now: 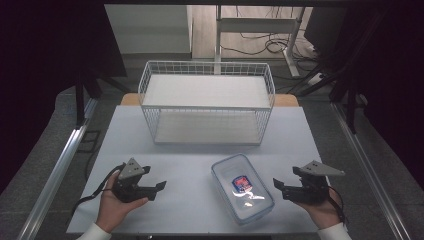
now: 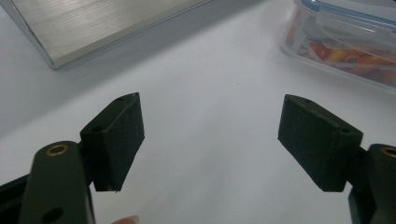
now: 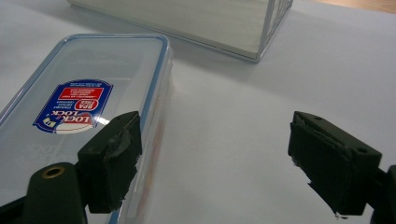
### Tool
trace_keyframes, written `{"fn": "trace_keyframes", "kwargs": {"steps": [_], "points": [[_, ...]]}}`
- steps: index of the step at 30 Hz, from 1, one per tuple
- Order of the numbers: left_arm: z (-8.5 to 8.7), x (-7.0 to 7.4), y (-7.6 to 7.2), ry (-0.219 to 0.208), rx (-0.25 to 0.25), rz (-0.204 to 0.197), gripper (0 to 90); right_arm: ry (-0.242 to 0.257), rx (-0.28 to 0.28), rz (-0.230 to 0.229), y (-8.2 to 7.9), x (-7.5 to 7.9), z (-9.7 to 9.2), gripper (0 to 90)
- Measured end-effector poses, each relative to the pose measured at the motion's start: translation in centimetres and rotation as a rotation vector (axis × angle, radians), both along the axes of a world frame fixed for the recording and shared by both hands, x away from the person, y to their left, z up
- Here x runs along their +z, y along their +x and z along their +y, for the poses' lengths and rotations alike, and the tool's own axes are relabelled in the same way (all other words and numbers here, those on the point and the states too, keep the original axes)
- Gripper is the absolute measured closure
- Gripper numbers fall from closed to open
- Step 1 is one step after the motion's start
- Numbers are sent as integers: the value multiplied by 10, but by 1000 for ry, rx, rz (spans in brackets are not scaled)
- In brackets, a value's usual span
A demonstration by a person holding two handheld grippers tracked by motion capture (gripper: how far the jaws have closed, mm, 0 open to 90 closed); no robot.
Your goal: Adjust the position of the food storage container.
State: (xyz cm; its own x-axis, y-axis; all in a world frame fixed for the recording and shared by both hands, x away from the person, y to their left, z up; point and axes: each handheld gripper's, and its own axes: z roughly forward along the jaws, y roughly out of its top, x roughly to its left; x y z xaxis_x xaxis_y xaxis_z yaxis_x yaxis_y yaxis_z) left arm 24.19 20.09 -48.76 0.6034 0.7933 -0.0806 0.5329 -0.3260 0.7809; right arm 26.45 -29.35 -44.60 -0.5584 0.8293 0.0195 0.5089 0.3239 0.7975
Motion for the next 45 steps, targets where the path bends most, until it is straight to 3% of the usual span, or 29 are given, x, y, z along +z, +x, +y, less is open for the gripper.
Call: {"fn": "trace_keyframes", "kwargs": {"steps": [11,16,21,28,34,38,43,45], "points": [[1,0,-6,25,-27,0,187,-17,-2,13,-1,0,4,203],[3,4,-14,8,-19,-19,188,-16,-8,9,-4,6,10,221],[1,2,-10,10,-26,0,188,-25,-2,27,2,7,16,262],[-1,-1,-8,30,-26,11,196,-33,20,65,14,3,18,323],[-1,0,-9,32,-24,12,195,-44,35,69,27,13,27,372],[0,0,-10,31,-25,8,195,-73,32,90,39,17,38,423],[0,-1,-9,50,-34,6,195,-142,52,131,65,15,57,479],[0,-1,-9,49,-32,7,195,-144,54,135,69,14,59,487]]}}
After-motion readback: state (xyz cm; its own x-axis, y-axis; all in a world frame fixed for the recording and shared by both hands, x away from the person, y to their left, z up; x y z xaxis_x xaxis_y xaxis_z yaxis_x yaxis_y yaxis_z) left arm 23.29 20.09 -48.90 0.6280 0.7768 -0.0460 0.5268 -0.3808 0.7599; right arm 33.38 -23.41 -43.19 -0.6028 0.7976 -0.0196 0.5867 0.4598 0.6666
